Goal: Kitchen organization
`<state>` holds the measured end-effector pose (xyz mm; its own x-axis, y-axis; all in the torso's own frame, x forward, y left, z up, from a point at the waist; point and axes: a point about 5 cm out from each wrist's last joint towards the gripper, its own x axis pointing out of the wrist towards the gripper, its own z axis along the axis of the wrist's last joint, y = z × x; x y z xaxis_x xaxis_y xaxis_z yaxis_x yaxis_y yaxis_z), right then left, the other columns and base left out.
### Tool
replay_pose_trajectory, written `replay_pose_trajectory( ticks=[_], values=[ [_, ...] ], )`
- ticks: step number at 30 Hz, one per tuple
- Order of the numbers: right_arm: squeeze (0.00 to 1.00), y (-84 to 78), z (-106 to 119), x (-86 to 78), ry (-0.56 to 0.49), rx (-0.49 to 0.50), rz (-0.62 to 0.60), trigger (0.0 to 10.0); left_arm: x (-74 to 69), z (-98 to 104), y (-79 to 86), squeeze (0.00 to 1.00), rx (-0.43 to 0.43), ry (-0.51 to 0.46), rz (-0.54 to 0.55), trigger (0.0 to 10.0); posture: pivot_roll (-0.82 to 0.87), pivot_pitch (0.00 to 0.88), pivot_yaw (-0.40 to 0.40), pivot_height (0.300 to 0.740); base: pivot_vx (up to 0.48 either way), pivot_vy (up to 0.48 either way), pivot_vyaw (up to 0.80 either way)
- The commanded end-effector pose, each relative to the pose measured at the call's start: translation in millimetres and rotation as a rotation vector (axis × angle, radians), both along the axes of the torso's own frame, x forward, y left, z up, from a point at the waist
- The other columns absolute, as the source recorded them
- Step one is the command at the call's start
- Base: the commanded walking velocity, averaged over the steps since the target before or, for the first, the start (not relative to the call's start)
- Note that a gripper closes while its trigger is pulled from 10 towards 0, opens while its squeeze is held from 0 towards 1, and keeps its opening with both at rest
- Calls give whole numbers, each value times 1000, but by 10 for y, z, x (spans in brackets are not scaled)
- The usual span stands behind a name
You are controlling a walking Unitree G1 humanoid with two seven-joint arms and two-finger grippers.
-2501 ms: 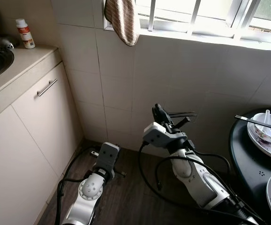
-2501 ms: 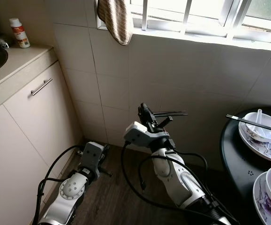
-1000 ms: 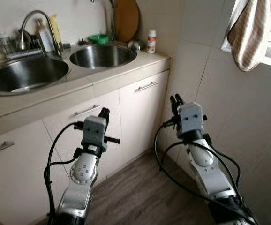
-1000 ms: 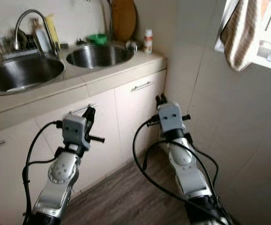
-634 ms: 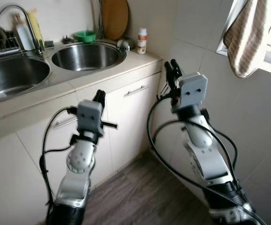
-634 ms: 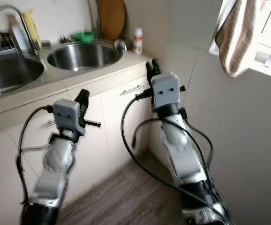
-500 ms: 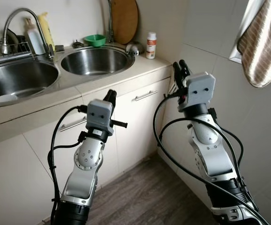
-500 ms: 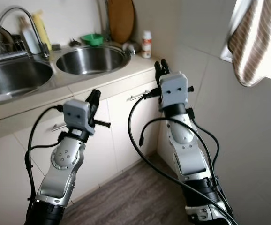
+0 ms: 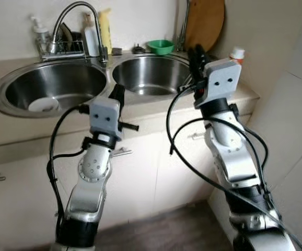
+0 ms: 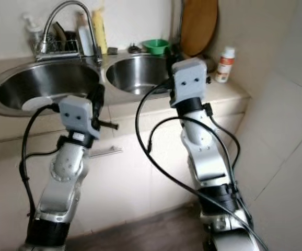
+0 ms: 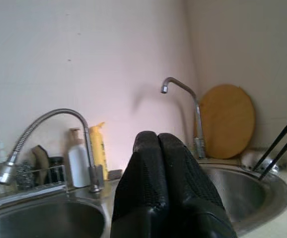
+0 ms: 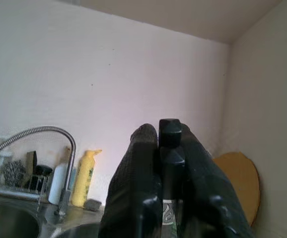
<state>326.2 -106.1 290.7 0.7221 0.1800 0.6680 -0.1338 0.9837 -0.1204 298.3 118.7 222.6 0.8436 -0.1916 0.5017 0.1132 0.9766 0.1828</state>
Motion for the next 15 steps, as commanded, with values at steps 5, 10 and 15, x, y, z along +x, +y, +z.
replay_pose_trajectory(
  ticks=[5,10,15],
  values=[
    [0,91,202,-27,-55,73,82,10000,-13,99,68,0,5,-26,23,10000,123,0,-36,740,480,0,0],
    [0,92,199,-12,-49,70,88,10000,-14,114,56,0,5,-29,24,10000,127,0,-38,740,480,0,0],
    [0,112,147,21,-17,52,75,10000,-18,125,57,0,7,-31,25,10000,130,0,-40,740,480,0,640]
  ],
)
